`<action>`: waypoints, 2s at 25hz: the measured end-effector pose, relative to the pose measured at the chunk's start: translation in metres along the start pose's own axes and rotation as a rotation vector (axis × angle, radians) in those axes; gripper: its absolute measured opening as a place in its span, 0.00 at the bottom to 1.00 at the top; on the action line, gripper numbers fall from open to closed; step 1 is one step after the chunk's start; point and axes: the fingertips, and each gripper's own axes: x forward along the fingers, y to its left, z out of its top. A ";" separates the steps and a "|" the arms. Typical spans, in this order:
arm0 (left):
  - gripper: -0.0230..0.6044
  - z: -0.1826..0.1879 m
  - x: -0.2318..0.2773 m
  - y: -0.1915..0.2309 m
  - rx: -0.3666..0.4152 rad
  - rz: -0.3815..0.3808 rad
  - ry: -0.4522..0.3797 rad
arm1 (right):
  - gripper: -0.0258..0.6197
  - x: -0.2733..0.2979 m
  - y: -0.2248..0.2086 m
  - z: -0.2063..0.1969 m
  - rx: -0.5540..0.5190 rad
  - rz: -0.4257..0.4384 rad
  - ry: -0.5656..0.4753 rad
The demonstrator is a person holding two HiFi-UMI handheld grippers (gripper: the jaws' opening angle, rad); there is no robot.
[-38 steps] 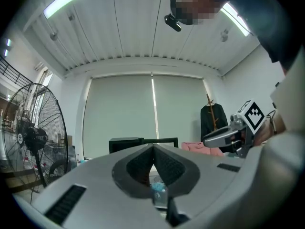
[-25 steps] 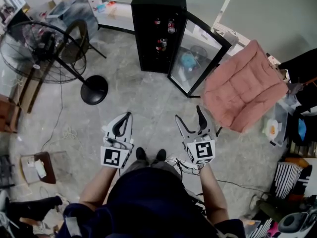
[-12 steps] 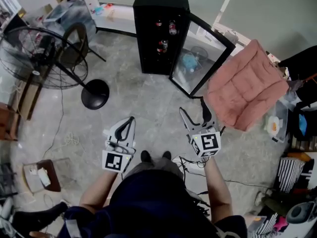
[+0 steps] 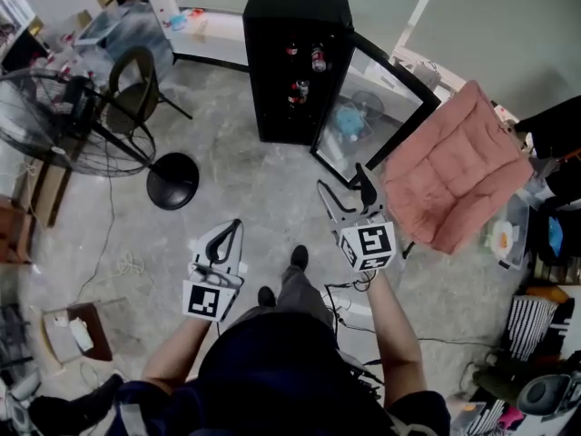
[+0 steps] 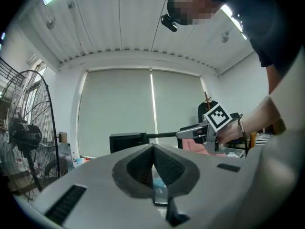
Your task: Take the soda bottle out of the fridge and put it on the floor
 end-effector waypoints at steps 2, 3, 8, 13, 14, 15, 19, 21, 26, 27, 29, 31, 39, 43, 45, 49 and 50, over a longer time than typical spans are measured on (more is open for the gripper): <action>0.07 0.000 0.020 0.008 -0.003 0.021 0.005 | 0.59 0.026 -0.015 0.000 -0.002 0.024 -0.001; 0.07 0.001 0.032 0.012 -0.003 0.032 0.008 | 0.59 0.040 -0.024 0.000 -0.002 0.036 -0.001; 0.07 0.001 0.097 0.035 0.016 0.084 0.029 | 0.59 0.119 -0.076 -0.001 0.011 0.080 0.001; 0.07 0.001 0.149 0.059 0.015 0.122 0.032 | 0.59 0.190 -0.106 -0.005 -0.007 0.118 0.006; 0.07 0.000 0.156 0.065 0.013 0.126 0.034 | 0.59 0.203 -0.109 -0.006 -0.009 0.120 0.005; 0.07 -0.001 0.163 0.070 0.011 0.128 0.036 | 0.59 0.216 -0.111 -0.008 -0.010 0.121 0.006; 0.07 -0.004 0.197 0.096 0.027 0.113 0.027 | 0.59 0.273 -0.123 -0.017 -0.005 0.114 0.014; 0.07 -0.010 0.216 0.112 0.032 0.099 0.027 | 0.59 0.304 -0.129 -0.024 -0.013 0.104 0.018; 0.07 -0.023 0.267 0.168 0.027 0.066 0.037 | 0.59 0.383 -0.143 -0.046 -0.011 0.062 0.051; 0.07 -0.024 0.276 0.179 0.028 0.056 0.035 | 0.59 0.398 -0.146 -0.051 -0.003 0.047 0.063; 0.07 -0.028 0.292 0.201 0.017 0.039 0.041 | 0.59 0.426 -0.151 -0.063 0.007 0.022 0.084; 0.07 -0.032 0.309 0.219 0.012 0.018 0.041 | 0.59 0.454 -0.155 -0.074 0.009 0.006 0.100; 0.07 -0.060 0.363 0.252 0.004 0.003 0.082 | 0.59 0.548 -0.198 -0.136 0.025 -0.049 0.160; 0.07 -0.077 0.388 0.260 0.001 0.037 0.108 | 0.59 0.590 -0.224 -0.167 0.056 -0.071 0.163; 0.07 -0.086 0.398 0.261 -0.006 0.050 0.119 | 0.59 0.609 -0.234 -0.183 0.067 -0.080 0.166; 0.07 -0.106 0.413 0.267 0.004 0.060 0.132 | 0.59 0.644 -0.247 -0.209 0.075 -0.089 0.166; 0.07 -0.112 0.417 0.269 0.003 0.064 0.134 | 0.59 0.653 -0.252 -0.214 0.070 -0.092 0.164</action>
